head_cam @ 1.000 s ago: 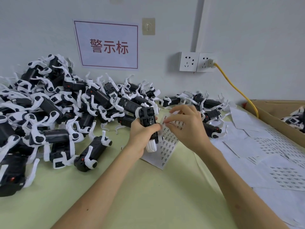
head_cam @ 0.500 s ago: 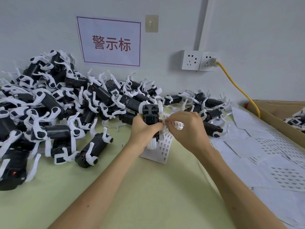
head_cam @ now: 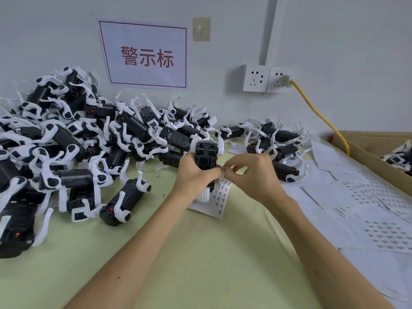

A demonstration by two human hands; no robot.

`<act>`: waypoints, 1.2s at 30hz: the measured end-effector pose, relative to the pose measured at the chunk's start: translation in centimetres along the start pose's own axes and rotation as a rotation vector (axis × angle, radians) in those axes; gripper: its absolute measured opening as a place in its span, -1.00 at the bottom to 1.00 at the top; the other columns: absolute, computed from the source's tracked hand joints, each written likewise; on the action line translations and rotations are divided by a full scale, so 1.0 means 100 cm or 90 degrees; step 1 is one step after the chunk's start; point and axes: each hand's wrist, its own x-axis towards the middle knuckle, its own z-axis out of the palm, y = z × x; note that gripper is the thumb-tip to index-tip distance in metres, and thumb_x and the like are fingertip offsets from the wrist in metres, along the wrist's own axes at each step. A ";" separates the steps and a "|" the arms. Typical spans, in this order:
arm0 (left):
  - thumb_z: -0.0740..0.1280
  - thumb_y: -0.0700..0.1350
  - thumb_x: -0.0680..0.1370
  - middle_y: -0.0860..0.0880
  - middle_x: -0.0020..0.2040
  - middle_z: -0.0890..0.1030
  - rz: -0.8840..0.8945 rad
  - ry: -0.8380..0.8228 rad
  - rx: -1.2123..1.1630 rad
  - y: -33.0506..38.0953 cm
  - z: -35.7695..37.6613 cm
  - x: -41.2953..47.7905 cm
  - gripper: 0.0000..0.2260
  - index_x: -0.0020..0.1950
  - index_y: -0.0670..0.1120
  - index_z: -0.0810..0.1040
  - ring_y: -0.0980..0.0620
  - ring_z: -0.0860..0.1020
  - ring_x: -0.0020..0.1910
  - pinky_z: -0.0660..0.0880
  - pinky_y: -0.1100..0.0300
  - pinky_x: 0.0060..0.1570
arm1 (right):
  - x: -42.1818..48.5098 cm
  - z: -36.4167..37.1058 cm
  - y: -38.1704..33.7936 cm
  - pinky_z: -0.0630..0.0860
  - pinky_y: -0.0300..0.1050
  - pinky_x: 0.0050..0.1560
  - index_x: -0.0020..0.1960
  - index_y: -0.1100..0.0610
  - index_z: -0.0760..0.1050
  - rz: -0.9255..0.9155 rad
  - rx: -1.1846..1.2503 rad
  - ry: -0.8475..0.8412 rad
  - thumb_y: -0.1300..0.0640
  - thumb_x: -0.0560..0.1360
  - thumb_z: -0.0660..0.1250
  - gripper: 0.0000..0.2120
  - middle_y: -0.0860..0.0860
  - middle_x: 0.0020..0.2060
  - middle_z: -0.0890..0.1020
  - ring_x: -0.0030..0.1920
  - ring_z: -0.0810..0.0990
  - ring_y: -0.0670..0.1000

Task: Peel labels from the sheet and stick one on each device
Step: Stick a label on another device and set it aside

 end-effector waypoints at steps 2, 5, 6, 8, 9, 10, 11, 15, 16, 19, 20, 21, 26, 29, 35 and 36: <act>0.48 -0.15 0.29 -0.13 -0.35 0.67 0.006 -0.014 0.004 0.002 0.001 -0.001 -0.89 -0.26 0.05 0.65 0.01 0.62 -0.37 0.63 0.04 -0.26 | 0.000 0.000 0.002 0.38 -0.41 -0.30 -0.20 0.09 0.73 0.032 0.025 0.002 0.24 0.44 0.49 -0.91 -0.13 -0.35 0.69 -0.27 0.66 -0.16; 0.47 -0.13 0.28 -0.12 -0.34 0.68 0.010 -0.018 -0.002 0.004 0.002 -0.003 -0.88 -0.27 0.09 0.67 0.01 0.63 -0.37 0.63 0.06 -0.25 | 0.001 0.000 0.003 0.39 -0.40 -0.29 -0.21 0.07 0.72 0.051 0.041 0.000 0.23 0.44 0.46 -0.89 -0.19 -0.36 0.66 -0.26 0.63 -0.18; 0.47 -0.13 0.28 -0.13 -0.33 0.68 0.015 -0.021 -0.005 0.004 0.002 -0.004 -0.86 -0.28 0.12 0.68 0.02 0.63 -0.37 0.62 0.09 -0.26 | 0.002 0.000 0.003 0.41 -0.39 -0.27 -0.20 0.07 0.71 0.056 0.046 -0.004 0.24 0.44 0.45 -0.89 -0.20 -0.35 0.66 -0.25 0.63 -0.17; 0.48 -0.15 0.28 -0.11 -0.34 0.68 0.015 -0.022 -0.005 0.005 0.001 -0.004 -0.83 -0.30 0.15 0.68 0.04 0.62 -0.36 0.62 0.09 -0.28 | 0.003 0.000 0.004 0.46 -0.36 -0.22 -0.17 0.09 0.70 0.065 0.057 -0.008 0.26 0.46 0.44 -0.89 -0.18 -0.32 0.67 -0.22 0.63 -0.15; 0.48 -0.15 0.28 -0.07 -0.35 0.68 0.009 -0.017 -0.005 0.005 0.001 -0.003 -0.84 -0.29 0.14 0.68 0.04 0.62 -0.36 0.62 0.06 -0.29 | 0.003 0.001 0.004 0.47 -0.36 -0.21 -0.16 0.10 0.69 0.072 0.067 -0.006 0.28 0.47 0.43 -0.88 -0.17 -0.31 0.67 -0.22 0.63 -0.15; 0.48 -0.16 0.27 -0.02 -0.35 0.67 -0.001 -0.007 -0.006 0.003 0.001 -0.001 -0.85 -0.27 0.10 0.68 0.05 0.62 -0.35 0.63 0.00 -0.28 | 0.003 0.001 0.005 0.49 -0.36 -0.21 -0.16 0.11 0.68 0.081 0.078 0.001 0.29 0.48 0.43 -0.88 -0.15 -0.32 0.67 -0.23 0.64 -0.14; 0.47 -0.16 0.25 0.01 -0.35 0.65 -0.011 0.003 -0.006 0.002 0.001 0.000 -0.85 -0.24 0.05 0.67 0.05 0.61 -0.34 0.64 -0.04 -0.26 | 0.004 0.001 0.005 0.51 -0.35 -0.21 -0.16 0.12 0.67 0.091 0.093 0.015 0.30 0.49 0.42 -0.87 -0.13 -0.32 0.67 -0.24 0.64 -0.13; 0.46 -0.16 0.24 -0.10 -0.24 0.61 -0.035 0.045 -0.032 0.001 0.000 0.002 -0.77 -0.15 -0.21 0.61 -0.05 0.58 -0.23 0.64 -0.19 -0.15 | 0.006 -0.004 0.008 0.57 -0.28 -0.24 -0.13 0.12 0.65 0.155 0.171 0.084 0.30 0.55 0.38 -0.86 -0.06 -0.35 0.69 -0.29 0.70 -0.06; 0.47 -0.17 0.26 -0.13 -0.24 0.61 -0.038 0.053 -0.049 0.000 -0.001 0.003 -0.76 -0.14 -0.25 0.60 -0.08 0.59 -0.23 0.64 -0.16 -0.15 | 0.007 -0.005 0.009 0.57 -0.29 -0.23 -0.11 0.13 0.65 0.161 0.180 0.092 0.30 0.56 0.38 -0.87 -0.05 -0.34 0.69 -0.30 0.70 -0.06; 0.46 -0.27 0.36 -0.08 -0.40 0.61 -0.017 0.076 -0.117 0.001 -0.003 0.003 -0.91 -0.30 -0.15 0.58 -0.04 0.60 -0.37 0.60 0.07 -0.29 | 0.007 -0.007 0.009 0.61 -0.27 -0.17 -0.05 0.15 0.66 0.163 0.181 0.104 0.31 0.56 0.40 -0.90 -0.05 -0.30 0.71 -0.32 0.70 -0.08; 0.45 -0.32 0.40 -0.04 -0.45 0.60 0.001 0.085 -0.130 0.002 -0.004 0.004 -0.81 -0.33 -0.08 0.57 0.01 0.59 -0.43 0.59 0.16 -0.37 | 0.007 -0.007 0.008 0.60 -0.28 -0.16 -0.04 0.15 0.66 0.164 0.184 0.107 0.32 0.56 0.40 -0.88 -0.05 -0.28 0.71 -0.32 0.69 -0.09; 0.43 -0.35 0.43 -0.01 -0.48 0.59 0.021 0.090 -0.137 0.003 -0.005 0.004 -0.75 -0.34 -0.04 0.56 0.07 0.58 -0.46 0.56 0.22 -0.42 | 0.007 -0.006 0.007 0.60 -0.29 -0.16 -0.02 0.13 0.66 0.162 0.186 0.110 0.34 0.55 0.39 -0.86 -0.05 -0.26 0.71 -0.32 0.69 -0.09; 0.49 -0.22 0.45 -0.05 -0.18 0.74 -0.036 0.051 -0.221 0.005 -0.009 0.007 -0.98 -0.14 -0.15 0.70 0.08 0.68 -0.23 0.58 0.24 -0.25 | 0.007 -0.004 0.003 0.57 -0.34 -0.18 0.03 0.12 0.67 0.132 0.165 0.120 0.35 0.55 0.38 -0.82 -0.13 -0.20 0.71 -0.31 0.69 -0.13; 0.43 -0.21 0.53 -0.14 -0.02 0.75 -0.136 -0.059 -0.247 0.004 -0.008 0.006 -0.91 -0.01 -0.18 0.70 -0.03 0.73 -0.06 0.60 0.16 -0.10 | 0.007 -0.003 0.001 0.59 -0.27 -0.18 0.04 0.09 0.67 0.110 0.157 0.127 0.31 0.55 0.42 -0.84 -0.14 -0.17 0.72 -0.29 0.69 -0.10; 0.46 -0.12 0.50 -0.17 0.13 0.72 -0.215 -0.106 -0.292 0.006 -0.005 0.003 -0.61 0.28 -0.25 0.61 -0.10 0.70 0.04 0.57 0.10 0.00 | 0.005 -0.001 0.000 0.63 0.02 -0.16 -0.01 0.00 0.66 0.094 0.160 0.113 0.26 0.54 0.46 -0.84 -0.15 -0.15 0.72 -0.26 0.69 0.02; 0.43 -0.13 0.53 -0.17 0.14 0.72 -0.207 -0.107 -0.302 0.006 -0.006 0.003 -0.63 0.29 -0.26 0.61 -0.10 0.70 0.06 0.58 0.11 0.00 | 0.005 -0.001 0.000 0.62 0.04 -0.16 -0.02 -0.01 0.65 0.095 0.162 0.110 0.26 0.54 0.46 -0.83 -0.15 -0.15 0.72 -0.26 0.69 0.03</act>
